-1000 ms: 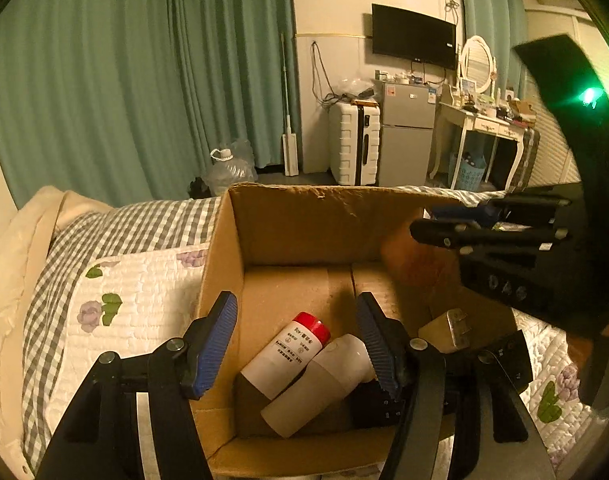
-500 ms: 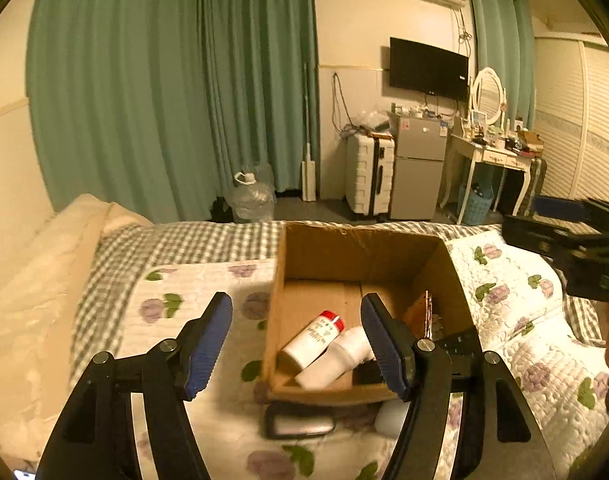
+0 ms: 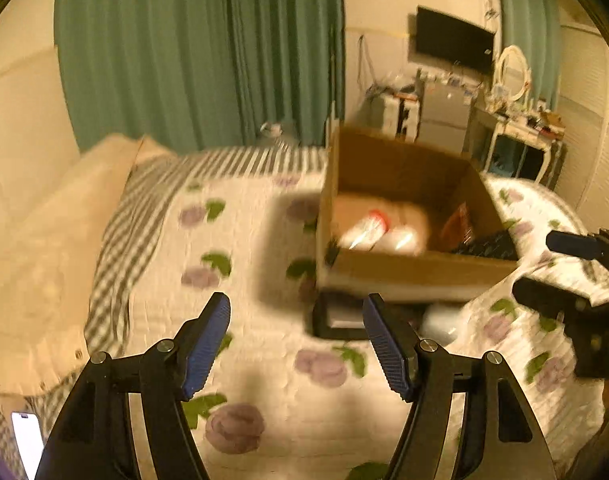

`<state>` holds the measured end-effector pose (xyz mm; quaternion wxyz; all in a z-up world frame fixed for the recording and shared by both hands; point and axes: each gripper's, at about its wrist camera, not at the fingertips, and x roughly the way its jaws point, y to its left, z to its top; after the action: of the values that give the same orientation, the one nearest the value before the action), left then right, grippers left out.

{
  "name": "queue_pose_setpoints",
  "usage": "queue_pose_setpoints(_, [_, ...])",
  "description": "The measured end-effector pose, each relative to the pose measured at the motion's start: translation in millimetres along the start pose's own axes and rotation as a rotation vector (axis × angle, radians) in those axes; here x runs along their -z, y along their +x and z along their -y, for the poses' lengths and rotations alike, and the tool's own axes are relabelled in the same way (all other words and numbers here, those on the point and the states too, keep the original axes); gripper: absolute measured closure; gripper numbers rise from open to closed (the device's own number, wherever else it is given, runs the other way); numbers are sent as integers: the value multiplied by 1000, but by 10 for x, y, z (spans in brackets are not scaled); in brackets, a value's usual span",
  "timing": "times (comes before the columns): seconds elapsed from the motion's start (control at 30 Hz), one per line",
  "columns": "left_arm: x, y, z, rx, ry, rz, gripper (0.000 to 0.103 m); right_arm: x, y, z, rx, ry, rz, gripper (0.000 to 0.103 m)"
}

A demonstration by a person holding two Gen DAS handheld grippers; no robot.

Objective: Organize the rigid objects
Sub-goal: 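Open the left gripper over the box and withdraw it toward the bed, then grasp the grey UGREEN power bank beside the box with the right gripper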

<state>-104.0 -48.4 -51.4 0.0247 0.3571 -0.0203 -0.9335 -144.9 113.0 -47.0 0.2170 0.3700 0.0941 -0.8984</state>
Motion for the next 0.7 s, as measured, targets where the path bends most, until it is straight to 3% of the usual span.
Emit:
queue_pose_setpoints(0.17, [56, 243, -176, -54, -7, -25, 31, 180, 526, -289, -23, 25, -105, 14])
queue_pose_setpoints(0.33, [5, 459, -423, -98, 4, -34, 31, 220, 903, -428, 2, 87, -142, 14])
queue_pose_setpoints(0.7, [58, 513, -700, -54, -68, -40, 31, 151, 1480, -550, -1, 311, -154, 14])
